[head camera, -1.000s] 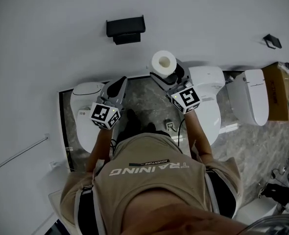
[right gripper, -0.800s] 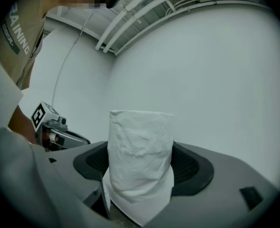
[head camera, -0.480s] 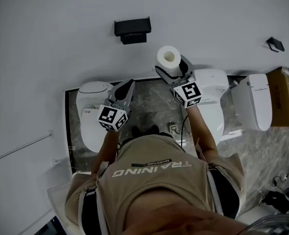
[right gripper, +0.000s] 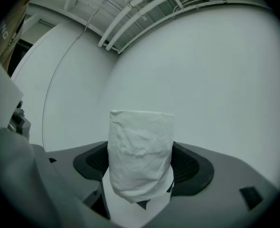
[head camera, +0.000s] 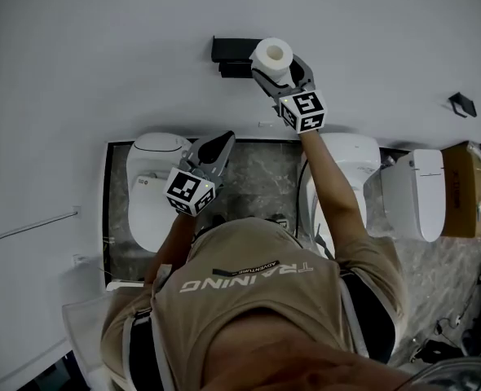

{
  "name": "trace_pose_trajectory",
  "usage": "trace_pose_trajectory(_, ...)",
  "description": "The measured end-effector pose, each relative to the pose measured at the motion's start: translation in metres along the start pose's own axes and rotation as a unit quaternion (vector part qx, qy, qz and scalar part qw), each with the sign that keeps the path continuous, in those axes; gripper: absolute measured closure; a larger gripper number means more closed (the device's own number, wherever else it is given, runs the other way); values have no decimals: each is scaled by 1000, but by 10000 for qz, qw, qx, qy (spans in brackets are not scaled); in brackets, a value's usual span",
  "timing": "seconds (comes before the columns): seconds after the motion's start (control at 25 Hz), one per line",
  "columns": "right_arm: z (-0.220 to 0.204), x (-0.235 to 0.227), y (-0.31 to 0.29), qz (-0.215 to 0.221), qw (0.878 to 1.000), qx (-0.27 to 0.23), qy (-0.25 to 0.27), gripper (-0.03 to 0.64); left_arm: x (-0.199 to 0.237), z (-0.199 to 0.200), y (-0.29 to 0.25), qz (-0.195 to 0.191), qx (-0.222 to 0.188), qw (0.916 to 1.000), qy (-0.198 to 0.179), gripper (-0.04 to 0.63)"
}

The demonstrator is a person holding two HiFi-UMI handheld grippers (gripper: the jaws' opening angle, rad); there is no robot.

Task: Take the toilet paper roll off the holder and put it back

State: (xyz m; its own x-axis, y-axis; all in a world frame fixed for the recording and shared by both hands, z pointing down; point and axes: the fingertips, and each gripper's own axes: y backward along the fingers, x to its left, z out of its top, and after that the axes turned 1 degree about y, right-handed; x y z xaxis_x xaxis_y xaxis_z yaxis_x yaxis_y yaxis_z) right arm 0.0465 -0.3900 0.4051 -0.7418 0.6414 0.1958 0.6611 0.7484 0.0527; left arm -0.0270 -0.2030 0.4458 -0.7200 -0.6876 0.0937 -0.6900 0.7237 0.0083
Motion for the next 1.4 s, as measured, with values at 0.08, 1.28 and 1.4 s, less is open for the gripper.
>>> trace_pose_trajectory(0.08,-1,-10,-23,44,10000,-54,-54,253,5,3,0,3,-14,10000,11,595)
trace_pose_trajectory(1.28,-87,-29,-43,-343,9901,1092,-815,253,39,-8,22,-226,196,9995,118,595)
trace_pose_trajectory(1.4,-93,1,-1,-332,9893,1038,-973,253,37,-13,29,-332,203,9991,165,595)
